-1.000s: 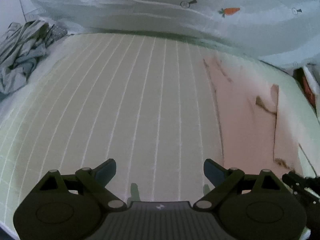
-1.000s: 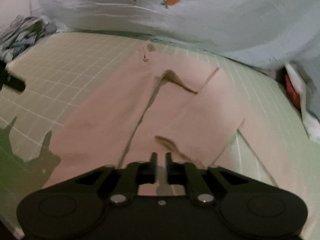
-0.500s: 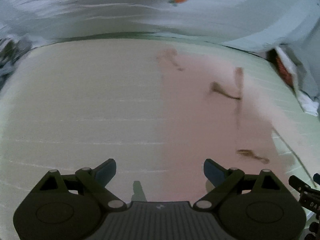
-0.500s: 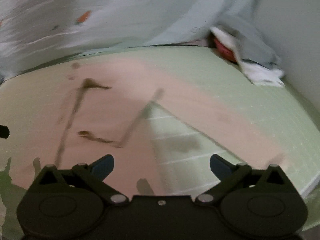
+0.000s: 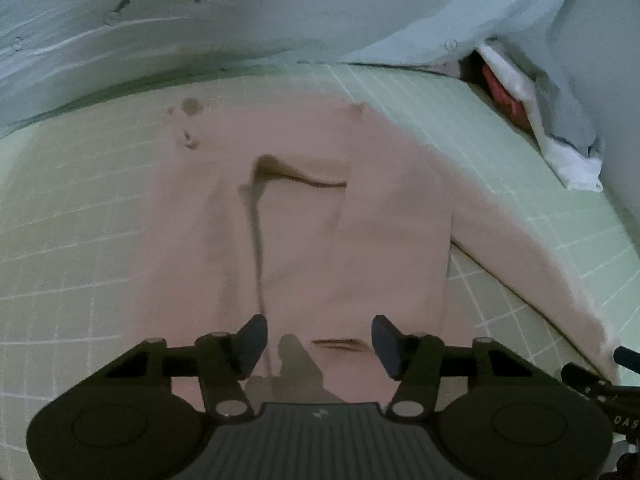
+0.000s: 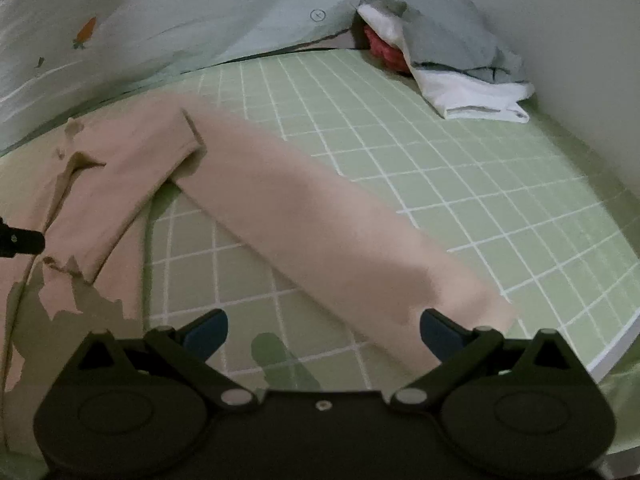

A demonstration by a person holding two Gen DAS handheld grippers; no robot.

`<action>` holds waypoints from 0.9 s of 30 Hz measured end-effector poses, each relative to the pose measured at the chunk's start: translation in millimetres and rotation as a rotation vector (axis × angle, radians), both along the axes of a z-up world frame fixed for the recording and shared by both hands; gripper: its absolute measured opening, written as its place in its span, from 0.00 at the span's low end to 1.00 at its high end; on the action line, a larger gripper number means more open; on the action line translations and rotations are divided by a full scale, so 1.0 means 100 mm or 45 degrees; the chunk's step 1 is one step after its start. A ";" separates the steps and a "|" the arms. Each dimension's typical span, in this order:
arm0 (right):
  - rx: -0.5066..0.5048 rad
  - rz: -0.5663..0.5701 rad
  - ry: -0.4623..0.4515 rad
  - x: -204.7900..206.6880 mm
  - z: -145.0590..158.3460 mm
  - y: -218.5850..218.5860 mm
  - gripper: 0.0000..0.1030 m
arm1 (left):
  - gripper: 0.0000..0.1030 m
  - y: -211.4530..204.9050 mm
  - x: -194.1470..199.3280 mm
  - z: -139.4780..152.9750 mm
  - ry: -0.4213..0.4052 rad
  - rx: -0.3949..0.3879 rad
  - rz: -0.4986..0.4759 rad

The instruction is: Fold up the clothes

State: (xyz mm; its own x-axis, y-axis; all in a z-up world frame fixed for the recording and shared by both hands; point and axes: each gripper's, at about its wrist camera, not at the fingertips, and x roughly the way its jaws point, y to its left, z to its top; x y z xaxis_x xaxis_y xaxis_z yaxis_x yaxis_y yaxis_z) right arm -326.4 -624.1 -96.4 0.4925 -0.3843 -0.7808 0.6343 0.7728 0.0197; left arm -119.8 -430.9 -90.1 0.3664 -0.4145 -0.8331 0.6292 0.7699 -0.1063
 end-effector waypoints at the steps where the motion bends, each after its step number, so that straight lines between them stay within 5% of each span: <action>1: 0.009 0.007 0.003 0.00 -0.02 -0.02 1.00 | 0.53 -0.03 0.02 -0.03 0.016 0.004 0.008; 8: 0.018 0.095 0.066 0.02 -0.14 -0.06 1.00 | 0.41 -0.21 0.11 -0.20 0.064 0.025 0.022; 10: 0.009 0.120 0.064 0.01 -0.14 -0.07 1.00 | 0.15 -0.23 0.11 -0.20 0.053 0.035 0.014; 13: 0.008 0.133 0.051 -0.01 -0.15 -0.09 1.00 | 0.06 -0.24 0.10 -0.18 0.055 0.029 0.019; 20: -0.012 0.150 0.022 -0.02 -0.17 -0.10 1.00 | 0.04 -0.13 -0.06 0.03 0.014 -0.043 0.034; 27: -0.044 0.149 -0.019 -0.06 -0.19 -0.06 1.00 | 0.04 0.30 -0.23 0.24 0.121 -0.261 0.159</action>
State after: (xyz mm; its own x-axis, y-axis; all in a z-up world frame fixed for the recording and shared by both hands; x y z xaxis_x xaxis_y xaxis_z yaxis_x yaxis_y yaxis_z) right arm -332.3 -630.5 -114.9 0.5471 -0.3500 -0.7603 0.5397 0.8419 0.0008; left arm -143.3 -401.2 -66.3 0.3495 -0.5348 -0.7693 0.5104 0.7972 -0.3223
